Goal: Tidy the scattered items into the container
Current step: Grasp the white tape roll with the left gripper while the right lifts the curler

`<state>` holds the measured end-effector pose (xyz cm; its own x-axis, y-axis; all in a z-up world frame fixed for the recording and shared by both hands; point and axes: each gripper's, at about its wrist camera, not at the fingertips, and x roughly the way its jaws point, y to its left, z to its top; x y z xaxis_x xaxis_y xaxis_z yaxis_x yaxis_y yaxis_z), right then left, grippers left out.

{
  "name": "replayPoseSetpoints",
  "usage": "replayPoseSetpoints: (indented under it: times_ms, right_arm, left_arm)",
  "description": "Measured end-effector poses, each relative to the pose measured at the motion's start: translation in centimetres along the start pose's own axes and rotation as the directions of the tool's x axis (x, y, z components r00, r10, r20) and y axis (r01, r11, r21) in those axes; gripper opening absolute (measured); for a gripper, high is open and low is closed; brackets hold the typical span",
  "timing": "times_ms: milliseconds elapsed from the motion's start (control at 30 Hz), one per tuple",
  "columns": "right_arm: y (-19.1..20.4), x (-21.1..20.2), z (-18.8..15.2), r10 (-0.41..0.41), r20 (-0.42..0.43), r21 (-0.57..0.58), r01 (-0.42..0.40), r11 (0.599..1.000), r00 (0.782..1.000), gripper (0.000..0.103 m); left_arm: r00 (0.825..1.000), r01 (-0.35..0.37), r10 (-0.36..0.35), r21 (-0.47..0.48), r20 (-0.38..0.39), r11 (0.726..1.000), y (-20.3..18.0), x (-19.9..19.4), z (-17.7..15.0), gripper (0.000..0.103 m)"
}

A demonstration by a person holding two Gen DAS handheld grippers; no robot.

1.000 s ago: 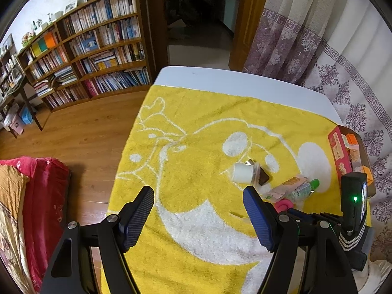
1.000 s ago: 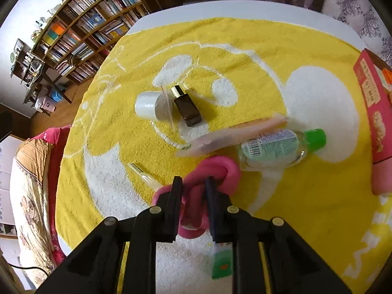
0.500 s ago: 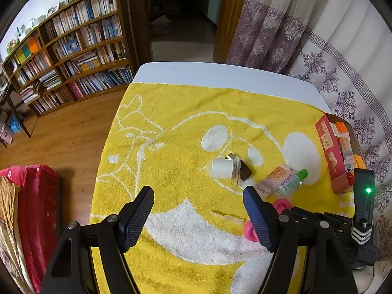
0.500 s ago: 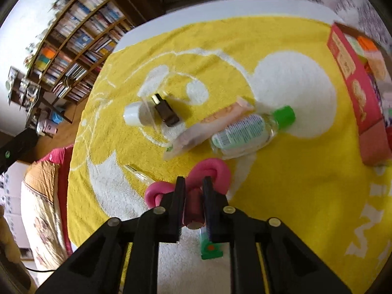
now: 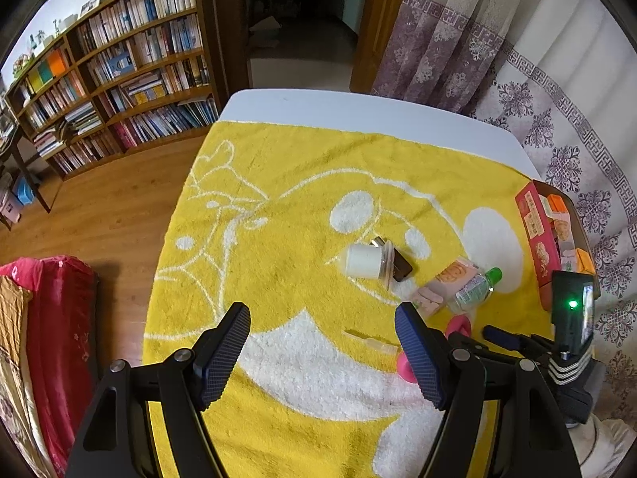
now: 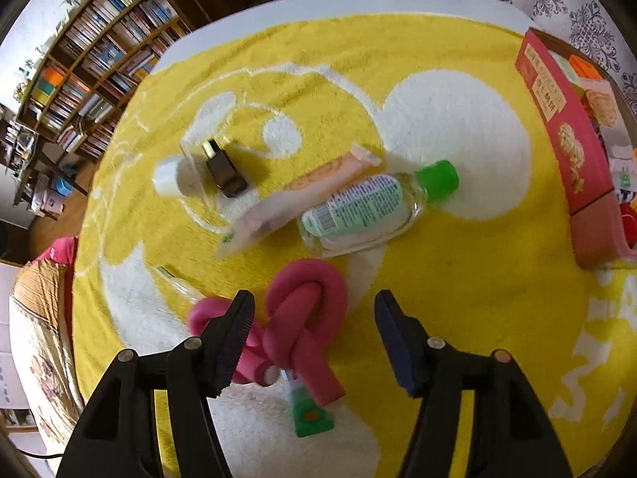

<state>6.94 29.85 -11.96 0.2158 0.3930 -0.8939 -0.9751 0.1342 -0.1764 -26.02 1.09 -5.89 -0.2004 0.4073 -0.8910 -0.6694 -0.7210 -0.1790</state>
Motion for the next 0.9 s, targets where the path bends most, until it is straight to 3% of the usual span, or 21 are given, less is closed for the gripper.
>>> replayPoseSetpoints:
  times_ms: [33, 67, 433, 733, 900]
  right_arm:
    - [-0.2, 0.1, -0.1, 0.009, -0.002, 0.001, -0.009, 1.000, 1.000, 0.050]
    - [-0.4, 0.1, -0.2, 0.031, 0.001, 0.000, -0.031, 1.000, 1.000, 0.049]
    - [-2.4, -3.7, -0.9, 0.081, 0.078, -0.013, -0.080, 0.997, 0.994, 0.047]
    - [-4.4, -6.4, -2.3, 0.080, 0.110, -0.027, -0.078, 0.997, 0.991, 0.047]
    - [-6.0, -7.8, -3.4, 0.064, 0.130, -0.015, -0.062, 0.998, 0.989, 0.047]
  left_arm:
    - [1.000, 0.002, -0.002, 0.003, -0.005, 1.000, -0.2, 0.1, -0.1, 0.077]
    - [1.000, 0.005, -0.005, 0.005, -0.011, 1.000, -0.3, 0.3, -0.1, 0.077]
    - [0.993, 0.068, -0.066, 0.014, -0.097, 0.998, -3.1, 2.9, -0.6, 0.077]
    - [0.996, 0.034, -0.033, 0.014, -0.085, 0.999, -3.6, 5.9, 1.1, 0.077]
    - [0.993, 0.030, -0.027, 0.025, -0.115, 0.999, -3.6, 9.0, 2.2, 0.077]
